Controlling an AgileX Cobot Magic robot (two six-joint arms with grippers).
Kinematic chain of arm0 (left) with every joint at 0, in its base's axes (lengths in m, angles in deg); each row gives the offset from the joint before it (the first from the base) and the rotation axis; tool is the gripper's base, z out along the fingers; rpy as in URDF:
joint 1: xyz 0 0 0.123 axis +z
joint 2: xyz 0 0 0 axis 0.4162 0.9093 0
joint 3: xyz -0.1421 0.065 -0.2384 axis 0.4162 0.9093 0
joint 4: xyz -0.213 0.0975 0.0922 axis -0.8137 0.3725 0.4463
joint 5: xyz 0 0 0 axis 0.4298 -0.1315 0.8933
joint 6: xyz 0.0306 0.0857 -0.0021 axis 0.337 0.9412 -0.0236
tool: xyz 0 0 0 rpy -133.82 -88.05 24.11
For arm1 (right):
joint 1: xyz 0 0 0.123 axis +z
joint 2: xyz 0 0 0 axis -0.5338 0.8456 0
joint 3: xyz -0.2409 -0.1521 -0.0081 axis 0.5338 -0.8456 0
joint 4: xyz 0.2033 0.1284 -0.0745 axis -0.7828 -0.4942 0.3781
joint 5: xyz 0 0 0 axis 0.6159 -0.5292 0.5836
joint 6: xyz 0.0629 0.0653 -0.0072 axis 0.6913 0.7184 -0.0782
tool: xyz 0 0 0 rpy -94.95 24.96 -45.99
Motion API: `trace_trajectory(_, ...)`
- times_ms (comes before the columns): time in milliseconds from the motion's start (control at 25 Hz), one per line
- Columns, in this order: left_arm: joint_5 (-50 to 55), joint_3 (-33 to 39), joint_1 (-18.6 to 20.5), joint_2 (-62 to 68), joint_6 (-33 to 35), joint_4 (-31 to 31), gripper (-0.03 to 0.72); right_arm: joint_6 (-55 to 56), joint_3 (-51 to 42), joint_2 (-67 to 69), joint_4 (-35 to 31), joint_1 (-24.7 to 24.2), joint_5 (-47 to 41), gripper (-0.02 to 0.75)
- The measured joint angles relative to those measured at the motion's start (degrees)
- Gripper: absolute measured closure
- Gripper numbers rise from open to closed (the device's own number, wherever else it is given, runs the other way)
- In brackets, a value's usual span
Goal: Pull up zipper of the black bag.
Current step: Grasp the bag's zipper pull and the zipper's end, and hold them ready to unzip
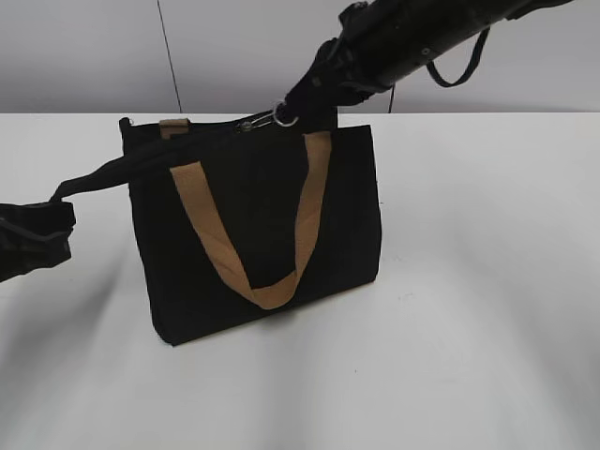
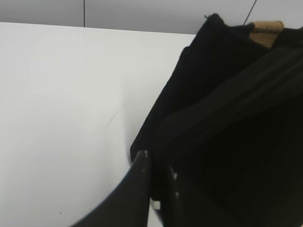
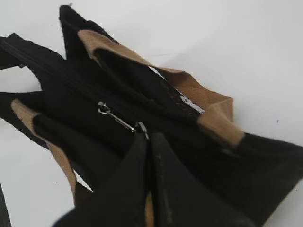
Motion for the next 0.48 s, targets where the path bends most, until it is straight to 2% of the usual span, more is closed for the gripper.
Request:
trace_trajectory(280, 0.1, 0.0, 0.0, 0.0, 0.0, 0.5, 0.662, 0.7, 0.0, -1.1, 0.1, -6.3, -1.9, 0.738)
trace_trajectory(480, 0.1, 0.0, 0.0, 0.0, 0.0, 0.9, 0.662, 0.9, 0.0, -1.1, 0.0, -7.1, -3.0, 0.738)
